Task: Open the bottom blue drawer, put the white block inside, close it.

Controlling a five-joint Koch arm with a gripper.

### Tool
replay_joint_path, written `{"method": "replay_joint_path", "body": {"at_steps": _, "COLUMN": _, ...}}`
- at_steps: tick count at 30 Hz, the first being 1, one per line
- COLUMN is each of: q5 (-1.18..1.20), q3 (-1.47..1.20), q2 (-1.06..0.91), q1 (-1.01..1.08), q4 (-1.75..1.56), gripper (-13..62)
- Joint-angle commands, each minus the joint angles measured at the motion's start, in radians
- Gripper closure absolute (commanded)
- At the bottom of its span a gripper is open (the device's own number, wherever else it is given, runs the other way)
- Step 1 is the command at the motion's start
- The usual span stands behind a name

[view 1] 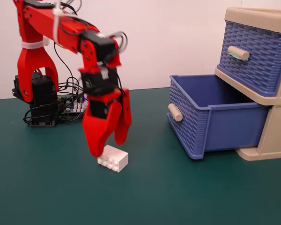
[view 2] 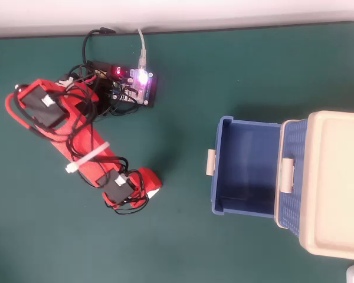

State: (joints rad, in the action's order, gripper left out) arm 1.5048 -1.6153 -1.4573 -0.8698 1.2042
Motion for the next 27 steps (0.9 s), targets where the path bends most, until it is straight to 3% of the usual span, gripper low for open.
{"method": "replay_joint_path", "body": {"at_steps": 1, "q5": 0.023, "q3": 0.032, "q2": 0.017, "q1": -0.006, "q4": -0.031, "gripper": 15.8}}
{"method": "replay_joint_path", "body": {"at_steps": 10, "q5": 0.025, "q3": 0.026, "q2": 0.109, "q1": -0.009, "q4": -0.067, "gripper": 16.9}}
{"method": "replay_joint_path", "body": {"at_steps": 16, "q5": 0.051, "q3": 0.025, "q2": 0.104, "q1": -0.011, "q4": -0.066, "gripper": 32.6}}
{"method": "replay_joint_path", "body": {"at_steps": 18, "q5": 0.058, "q3": 0.021, "q2": 0.095, "q1": -0.011, "q4": -0.060, "gripper": 41.8}}
{"method": "replay_joint_path", "body": {"at_steps": 20, "q5": 0.067, "q3": 0.020, "q2": 0.067, "q1": -0.011, "q4": -0.046, "gripper": 56.8}}
{"method": "replay_joint_path", "body": {"at_steps": 27, "q5": 0.129, "q3": 0.000, "q2": -0.066, "q1": -0.008, "q4": 0.002, "gripper": 57.7}}
